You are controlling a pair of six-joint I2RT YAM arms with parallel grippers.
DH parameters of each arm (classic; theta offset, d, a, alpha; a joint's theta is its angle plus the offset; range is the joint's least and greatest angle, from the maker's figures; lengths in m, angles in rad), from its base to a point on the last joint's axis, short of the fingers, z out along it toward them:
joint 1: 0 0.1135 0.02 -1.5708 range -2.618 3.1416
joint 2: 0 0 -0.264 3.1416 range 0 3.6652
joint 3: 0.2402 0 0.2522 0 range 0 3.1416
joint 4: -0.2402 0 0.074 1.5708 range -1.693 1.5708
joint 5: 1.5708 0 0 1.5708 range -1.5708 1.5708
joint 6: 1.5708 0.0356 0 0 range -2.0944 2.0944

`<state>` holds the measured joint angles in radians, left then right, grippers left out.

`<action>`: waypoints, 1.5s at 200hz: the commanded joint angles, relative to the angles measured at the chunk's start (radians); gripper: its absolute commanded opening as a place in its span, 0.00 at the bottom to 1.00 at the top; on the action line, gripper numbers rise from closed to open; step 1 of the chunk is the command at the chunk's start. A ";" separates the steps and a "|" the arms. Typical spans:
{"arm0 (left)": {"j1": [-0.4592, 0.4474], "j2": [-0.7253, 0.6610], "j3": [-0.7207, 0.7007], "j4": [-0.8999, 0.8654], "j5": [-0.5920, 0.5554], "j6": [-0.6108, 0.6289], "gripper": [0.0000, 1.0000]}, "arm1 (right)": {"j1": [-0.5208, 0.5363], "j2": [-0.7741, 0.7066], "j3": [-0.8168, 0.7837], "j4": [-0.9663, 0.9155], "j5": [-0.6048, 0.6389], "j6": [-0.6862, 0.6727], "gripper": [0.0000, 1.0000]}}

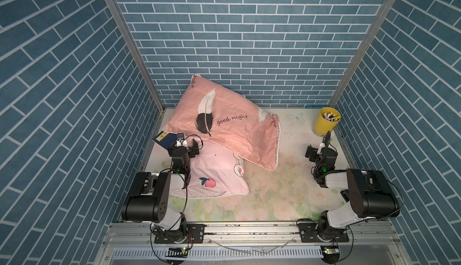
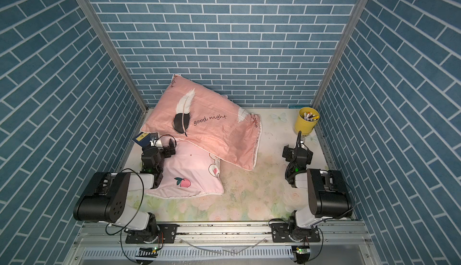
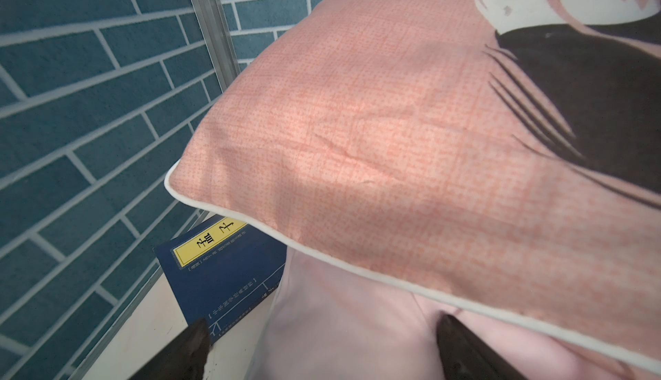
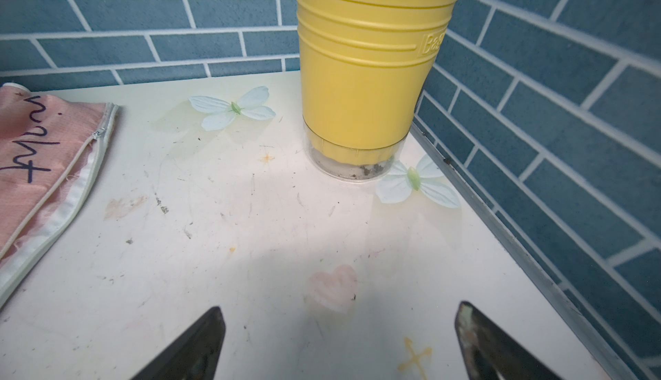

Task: Zip up pillowcases
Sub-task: Pick up the pillowcase from the pillowcase.

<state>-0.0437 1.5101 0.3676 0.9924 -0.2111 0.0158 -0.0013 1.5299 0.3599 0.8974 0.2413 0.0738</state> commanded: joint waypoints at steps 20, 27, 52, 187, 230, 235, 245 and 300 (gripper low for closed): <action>0.002 0.021 0.001 -0.086 0.016 0.024 0.99 | -0.012 0.009 0.021 -0.010 -0.022 0.012 0.99; 0.001 0.021 -0.003 -0.080 0.015 0.025 1.00 | -0.012 0.006 0.014 -0.001 -0.022 0.012 0.98; -0.072 -0.192 0.034 -0.292 -0.187 0.045 1.00 | -0.009 -0.104 0.070 -0.190 -0.010 0.006 0.97; -0.602 -0.157 0.504 -1.179 -0.131 -1.052 1.00 | -0.009 -0.290 0.466 -1.117 -0.565 0.178 0.94; -0.597 -0.081 0.554 -1.084 -0.159 -1.052 0.99 | -0.009 -0.143 0.608 -1.067 -0.772 0.188 0.89; -0.595 -0.072 0.568 -1.083 -0.156 -1.045 0.99 | -0.008 -0.125 0.618 -1.056 -0.785 0.194 0.88; -0.592 -0.054 0.595 -1.076 -0.145 -1.034 0.98 | -0.006 -0.094 0.640 -1.047 -0.814 0.199 0.87; -0.571 0.105 0.747 -1.075 -0.064 -1.005 0.89 | -0.002 -0.101 0.628 -1.032 -0.854 0.189 0.86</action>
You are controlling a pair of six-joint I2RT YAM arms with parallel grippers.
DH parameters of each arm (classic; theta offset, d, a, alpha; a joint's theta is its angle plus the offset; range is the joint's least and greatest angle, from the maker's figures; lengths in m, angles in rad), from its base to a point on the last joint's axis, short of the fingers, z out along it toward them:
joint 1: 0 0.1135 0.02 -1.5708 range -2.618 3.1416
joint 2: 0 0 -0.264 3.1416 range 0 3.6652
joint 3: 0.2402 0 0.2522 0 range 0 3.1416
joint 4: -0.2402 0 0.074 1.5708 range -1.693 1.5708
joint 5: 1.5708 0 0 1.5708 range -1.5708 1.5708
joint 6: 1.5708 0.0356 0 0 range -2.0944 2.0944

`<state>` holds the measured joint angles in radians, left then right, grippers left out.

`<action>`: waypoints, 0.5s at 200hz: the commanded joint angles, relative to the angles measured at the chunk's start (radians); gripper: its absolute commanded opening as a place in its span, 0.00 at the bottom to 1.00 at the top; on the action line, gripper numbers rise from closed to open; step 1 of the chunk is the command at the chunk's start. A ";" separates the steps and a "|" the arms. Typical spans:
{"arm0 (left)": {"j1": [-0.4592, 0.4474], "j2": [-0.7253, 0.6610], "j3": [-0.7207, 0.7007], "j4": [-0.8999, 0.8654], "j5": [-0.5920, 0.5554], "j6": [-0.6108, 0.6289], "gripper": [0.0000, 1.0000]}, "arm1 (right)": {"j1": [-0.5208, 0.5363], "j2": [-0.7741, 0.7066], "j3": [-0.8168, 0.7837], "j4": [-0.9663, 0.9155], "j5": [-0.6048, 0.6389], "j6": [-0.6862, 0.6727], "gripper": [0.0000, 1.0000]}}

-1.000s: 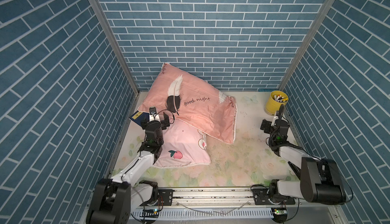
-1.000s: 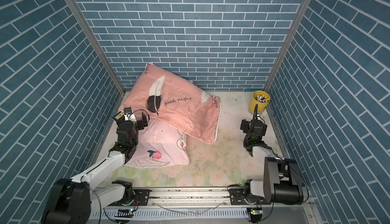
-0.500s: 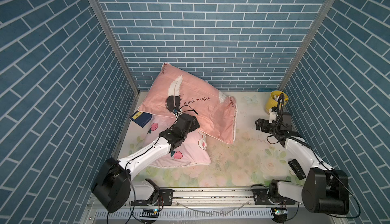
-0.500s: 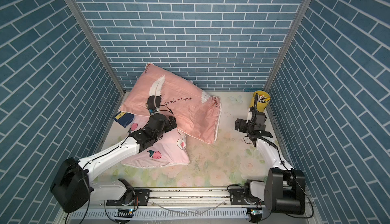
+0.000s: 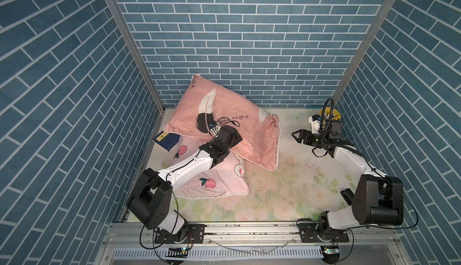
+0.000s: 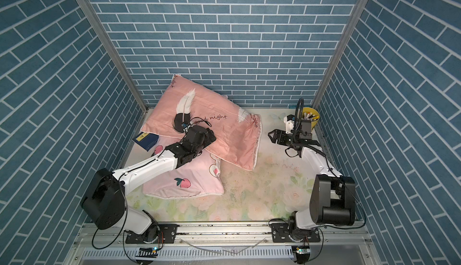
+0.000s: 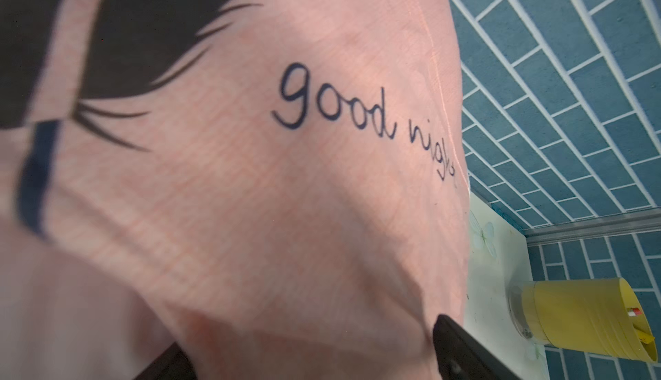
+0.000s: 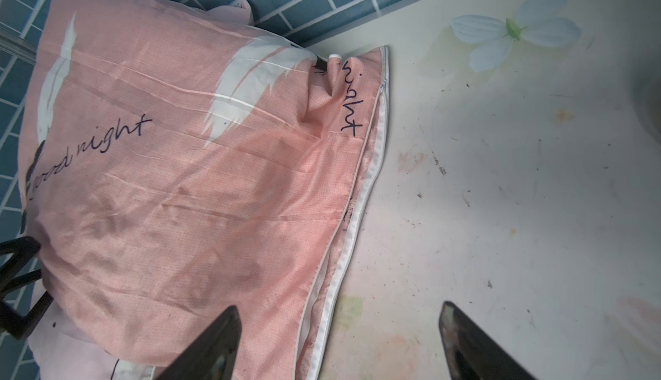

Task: Zip up pillowcases
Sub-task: Pick up the pillowcase from the pillowcase.

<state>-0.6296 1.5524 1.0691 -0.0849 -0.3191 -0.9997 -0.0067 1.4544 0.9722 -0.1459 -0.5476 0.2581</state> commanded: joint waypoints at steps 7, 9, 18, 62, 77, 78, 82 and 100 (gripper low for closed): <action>0.017 0.077 0.055 0.006 0.049 0.011 0.82 | 0.004 -0.028 0.017 0.008 -0.089 -0.007 0.86; 0.017 0.079 0.056 0.008 0.049 0.011 0.79 | 0.004 -0.028 0.018 0.008 -0.096 -0.012 0.86; 0.018 0.082 0.057 0.015 0.048 0.011 0.63 | 0.003 -0.025 0.022 0.002 -0.127 -0.039 0.86; 0.021 0.004 0.026 -0.032 0.067 0.052 0.05 | 0.004 0.014 -0.009 0.068 -0.209 -0.010 0.86; 0.022 -0.043 0.009 -0.080 0.102 0.090 0.00 | 0.007 0.052 0.011 0.120 -0.206 0.022 0.86; 0.022 -0.046 0.008 -0.084 0.103 0.095 0.00 | 0.008 0.055 0.013 0.124 -0.207 0.025 0.86; 0.021 -0.061 0.004 -0.100 0.111 0.108 0.00 | 0.010 0.070 0.021 0.139 -0.211 0.034 0.86; 0.022 -0.120 -0.015 -0.177 0.155 0.133 0.00 | 0.040 0.135 0.084 0.170 -0.207 0.049 0.86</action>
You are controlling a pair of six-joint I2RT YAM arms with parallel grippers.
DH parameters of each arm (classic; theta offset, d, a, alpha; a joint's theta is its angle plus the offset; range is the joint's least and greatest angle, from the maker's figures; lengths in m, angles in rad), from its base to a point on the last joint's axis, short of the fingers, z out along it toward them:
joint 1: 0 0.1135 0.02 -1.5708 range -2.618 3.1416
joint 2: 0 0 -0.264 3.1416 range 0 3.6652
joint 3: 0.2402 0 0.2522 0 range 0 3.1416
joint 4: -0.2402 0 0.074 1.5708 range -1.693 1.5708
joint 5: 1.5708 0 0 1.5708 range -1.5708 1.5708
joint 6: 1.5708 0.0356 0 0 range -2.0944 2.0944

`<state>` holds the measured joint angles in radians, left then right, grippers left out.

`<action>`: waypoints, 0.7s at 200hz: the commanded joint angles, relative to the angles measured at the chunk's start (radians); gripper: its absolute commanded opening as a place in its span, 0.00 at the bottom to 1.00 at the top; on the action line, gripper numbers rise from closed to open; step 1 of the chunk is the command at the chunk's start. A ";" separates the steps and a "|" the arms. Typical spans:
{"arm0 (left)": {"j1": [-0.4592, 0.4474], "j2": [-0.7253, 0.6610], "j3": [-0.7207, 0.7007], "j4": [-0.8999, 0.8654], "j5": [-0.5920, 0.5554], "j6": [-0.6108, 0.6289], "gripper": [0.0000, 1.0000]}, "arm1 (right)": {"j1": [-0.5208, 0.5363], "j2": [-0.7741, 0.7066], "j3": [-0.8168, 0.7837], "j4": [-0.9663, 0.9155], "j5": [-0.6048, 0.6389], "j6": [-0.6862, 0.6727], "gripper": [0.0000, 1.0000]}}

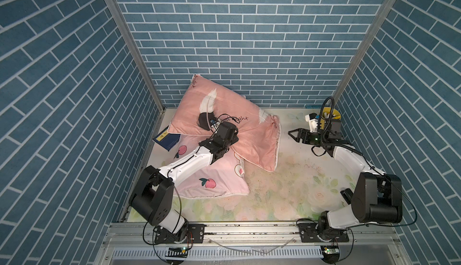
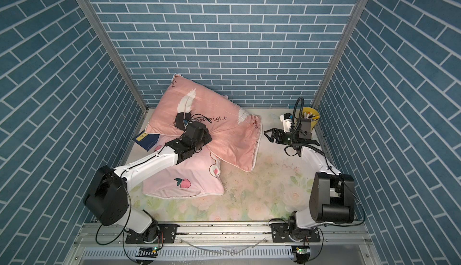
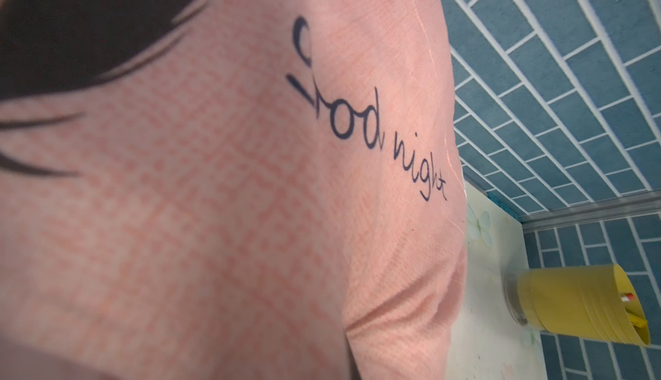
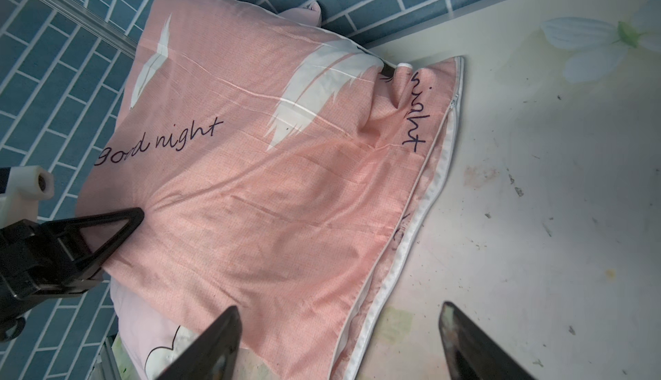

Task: Zip up pillowcases
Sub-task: Pick up the pillowcase from the pillowcase.

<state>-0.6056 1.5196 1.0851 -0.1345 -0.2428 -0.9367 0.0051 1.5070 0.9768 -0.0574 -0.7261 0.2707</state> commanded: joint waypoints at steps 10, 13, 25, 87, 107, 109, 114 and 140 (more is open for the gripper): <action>-0.002 -0.118 -0.048 -0.160 0.099 0.073 0.00 | 0.048 0.125 0.125 0.091 -0.019 0.035 0.86; -0.002 -0.126 -0.053 -0.168 0.102 0.073 0.00 | 0.054 0.137 0.141 0.092 -0.015 0.033 0.86; 0.000 -0.155 -0.070 -0.196 0.109 0.079 0.00 | 0.080 0.199 0.204 0.101 -0.001 0.033 0.86; 0.018 -0.205 -0.102 -0.189 0.160 0.114 0.00 | 0.208 0.531 0.516 0.190 0.059 0.054 0.93; 0.020 -0.187 -0.098 -0.168 0.180 0.119 0.00 | 0.236 0.627 0.621 0.189 0.052 0.063 0.95; 0.021 -0.186 -0.096 -0.165 0.182 0.119 0.00 | 0.240 0.634 0.629 0.187 0.051 0.064 0.95; 0.020 -0.183 -0.095 -0.158 0.185 0.120 0.00 | 0.248 0.652 0.646 0.186 0.044 0.064 0.95; 0.021 -0.169 -0.090 -0.133 0.191 0.119 0.00 | 0.295 0.729 0.714 0.176 0.005 0.049 0.95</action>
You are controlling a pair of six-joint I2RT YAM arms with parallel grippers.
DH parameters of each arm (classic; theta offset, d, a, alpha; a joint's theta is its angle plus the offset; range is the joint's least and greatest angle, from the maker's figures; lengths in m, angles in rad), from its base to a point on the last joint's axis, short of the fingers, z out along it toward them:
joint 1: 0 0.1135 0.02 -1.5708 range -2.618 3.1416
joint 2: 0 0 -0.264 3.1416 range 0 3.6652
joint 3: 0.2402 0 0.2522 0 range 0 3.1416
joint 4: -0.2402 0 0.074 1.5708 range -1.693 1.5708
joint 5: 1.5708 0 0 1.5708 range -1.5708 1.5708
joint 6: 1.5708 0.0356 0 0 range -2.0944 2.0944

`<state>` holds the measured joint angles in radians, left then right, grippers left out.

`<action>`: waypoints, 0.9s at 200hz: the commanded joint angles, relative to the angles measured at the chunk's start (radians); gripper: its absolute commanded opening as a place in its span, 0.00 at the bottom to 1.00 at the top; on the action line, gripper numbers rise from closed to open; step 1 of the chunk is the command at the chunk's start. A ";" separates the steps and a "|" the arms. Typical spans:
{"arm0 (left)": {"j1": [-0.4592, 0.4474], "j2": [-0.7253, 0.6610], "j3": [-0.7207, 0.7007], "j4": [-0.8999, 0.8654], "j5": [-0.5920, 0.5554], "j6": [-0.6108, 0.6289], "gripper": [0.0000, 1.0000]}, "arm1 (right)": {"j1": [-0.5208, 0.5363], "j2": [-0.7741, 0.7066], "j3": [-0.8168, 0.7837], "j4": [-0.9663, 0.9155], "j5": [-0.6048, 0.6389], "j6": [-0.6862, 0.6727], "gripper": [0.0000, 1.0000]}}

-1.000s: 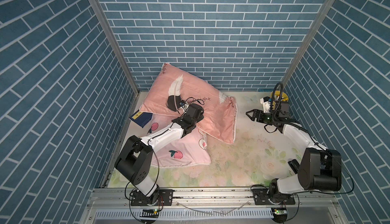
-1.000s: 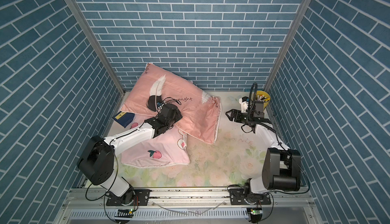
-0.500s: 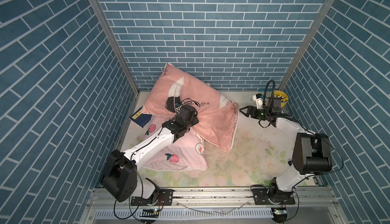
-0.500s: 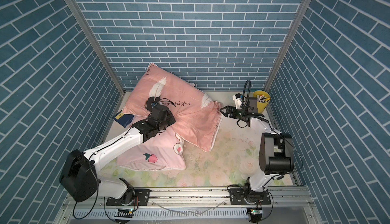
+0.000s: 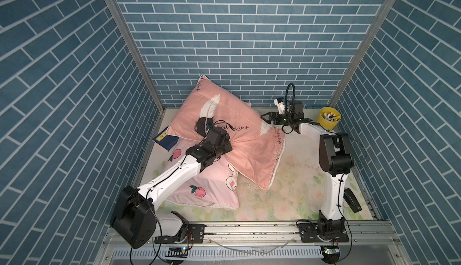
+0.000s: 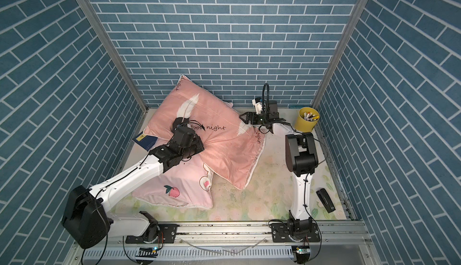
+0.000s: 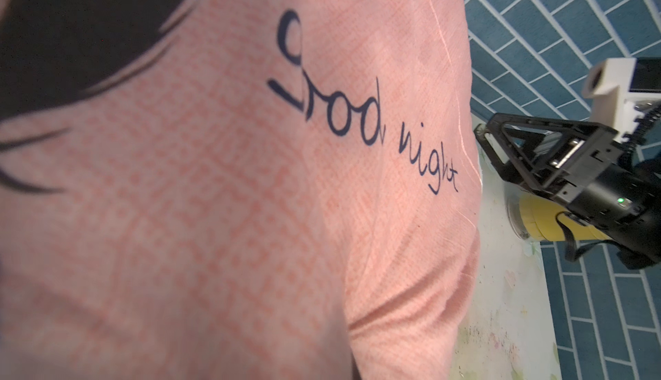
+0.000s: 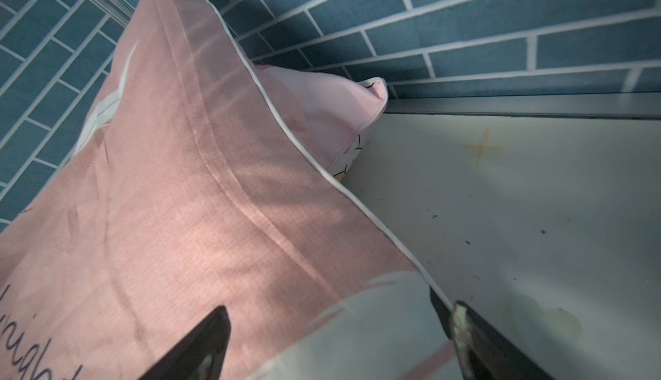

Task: Zip up pillowcases
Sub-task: Pick up the pillowcase from the pillowcase.

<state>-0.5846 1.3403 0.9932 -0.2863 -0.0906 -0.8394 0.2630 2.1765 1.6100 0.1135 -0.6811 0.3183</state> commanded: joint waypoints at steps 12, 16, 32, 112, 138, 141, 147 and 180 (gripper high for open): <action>-0.001 0.014 0.005 0.021 0.032 0.025 0.00 | 0.058 0.083 0.112 -0.025 -0.070 -0.014 0.95; 0.000 0.016 0.007 0.022 0.031 0.025 0.00 | 0.064 0.088 0.118 -0.035 -0.080 -0.018 0.95; -0.001 0.026 0.015 0.031 0.028 0.030 0.00 | 0.083 0.094 0.127 -0.077 -0.108 -0.037 0.93; -0.001 0.186 0.280 0.008 0.048 0.164 0.00 | 0.101 -0.074 0.157 -0.276 -0.087 -0.084 0.00; -0.008 0.214 0.424 -0.040 0.024 0.252 0.00 | 0.102 -0.178 0.161 -0.342 -0.025 -0.107 0.00; -0.012 0.215 0.434 -0.040 0.015 0.262 0.00 | 0.102 -0.194 0.155 -0.339 -0.017 -0.106 0.00; -0.022 0.214 0.458 -0.038 -0.006 0.285 0.00 | 0.102 -0.228 0.136 -0.331 -0.003 -0.104 0.00; -0.104 0.268 0.612 -0.044 -0.073 0.428 0.00 | 0.102 -0.429 0.010 -0.286 0.105 -0.109 0.00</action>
<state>-0.6201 1.5661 1.4826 -0.4095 -0.1211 -0.5663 0.3416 1.9301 1.6993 -0.1780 -0.5999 0.2531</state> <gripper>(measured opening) 0.068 0.063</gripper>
